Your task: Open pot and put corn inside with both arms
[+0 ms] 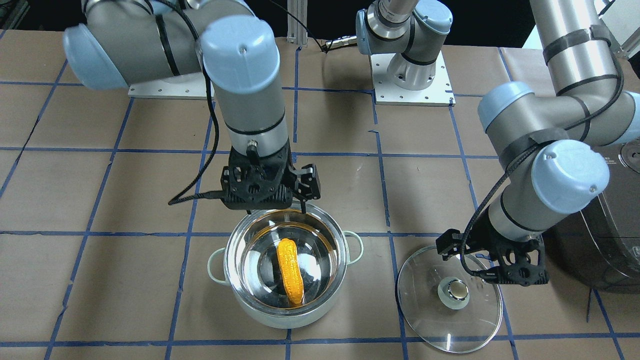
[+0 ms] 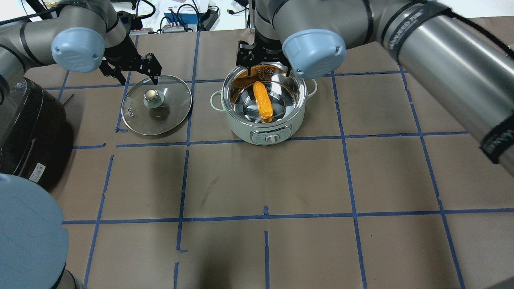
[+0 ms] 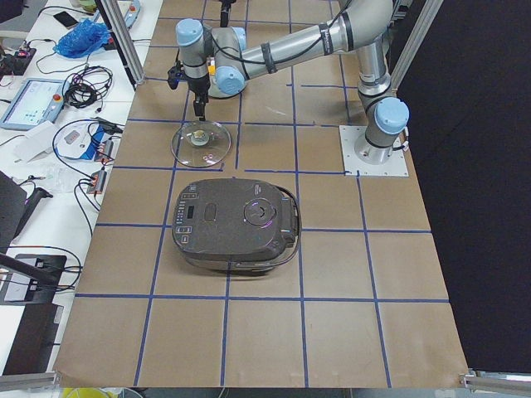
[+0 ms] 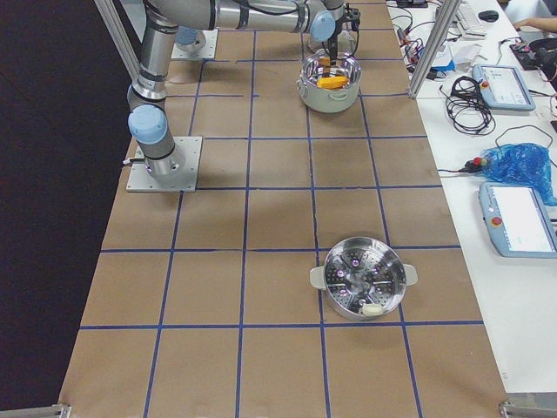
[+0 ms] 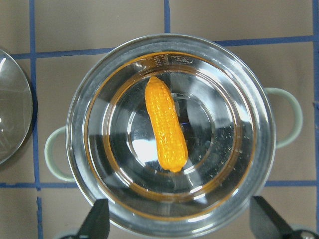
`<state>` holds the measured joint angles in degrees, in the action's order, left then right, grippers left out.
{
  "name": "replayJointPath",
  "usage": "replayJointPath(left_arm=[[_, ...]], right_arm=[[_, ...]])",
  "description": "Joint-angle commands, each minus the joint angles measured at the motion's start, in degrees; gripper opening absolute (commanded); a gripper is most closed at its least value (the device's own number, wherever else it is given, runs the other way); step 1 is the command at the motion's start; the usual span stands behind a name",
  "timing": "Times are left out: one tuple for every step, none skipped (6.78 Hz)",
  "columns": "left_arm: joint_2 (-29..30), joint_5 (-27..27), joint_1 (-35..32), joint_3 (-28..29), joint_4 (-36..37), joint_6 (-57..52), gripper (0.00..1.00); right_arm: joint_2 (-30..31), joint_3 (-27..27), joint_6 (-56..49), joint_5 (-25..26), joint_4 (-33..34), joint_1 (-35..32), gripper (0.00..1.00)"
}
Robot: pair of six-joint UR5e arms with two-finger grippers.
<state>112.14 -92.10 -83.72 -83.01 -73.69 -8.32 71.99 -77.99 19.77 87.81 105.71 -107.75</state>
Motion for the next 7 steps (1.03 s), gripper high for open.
replayJointPath(left_arm=[[-9.4, -0.8, -6.2, 0.0, -9.5, 0.4, 1.0], [-13.1, -1.0, -9.0, 0.0, -11.4, 0.5, 1.0], [-14.2, -1.1, -9.3, -0.7, -11.5, 0.4, 1.0], [-15.3, -0.7, -9.1, -1.5, -11.5, 0.3, 1.0], [-16.1, -1.9, -9.0, -1.2, -12.3, 0.4, 1.0], [-17.0, -1.2, -8.7, -1.5, -13.1, 0.7, 1.0], [-17.7, -1.2, -7.7, -1.5, -13.1, 0.4, 1.0]], right_arm=[[10.7, -0.9, -3.6, 0.6, -16.8, 2.2, 0.98], [15.6, -4.9, -5.5, 0.4, -20.4, 4.3, 0.94], [18.4, -8.6, -5.8, 0.0, -20.1, 7.5, 0.94], [18.9, -9.0, -8.2, 0.2, -20.0, 11.0, 0.96], [19.1, -9.1, -11.1, 0.4, -20.5, 11.5, 0.96], [19.1, -9.1, -11.5, 0.4, -19.7, 11.2, 0.96], [19.1, -8.9, -11.5, 0.4, -19.5, 11.2, 1.0]])
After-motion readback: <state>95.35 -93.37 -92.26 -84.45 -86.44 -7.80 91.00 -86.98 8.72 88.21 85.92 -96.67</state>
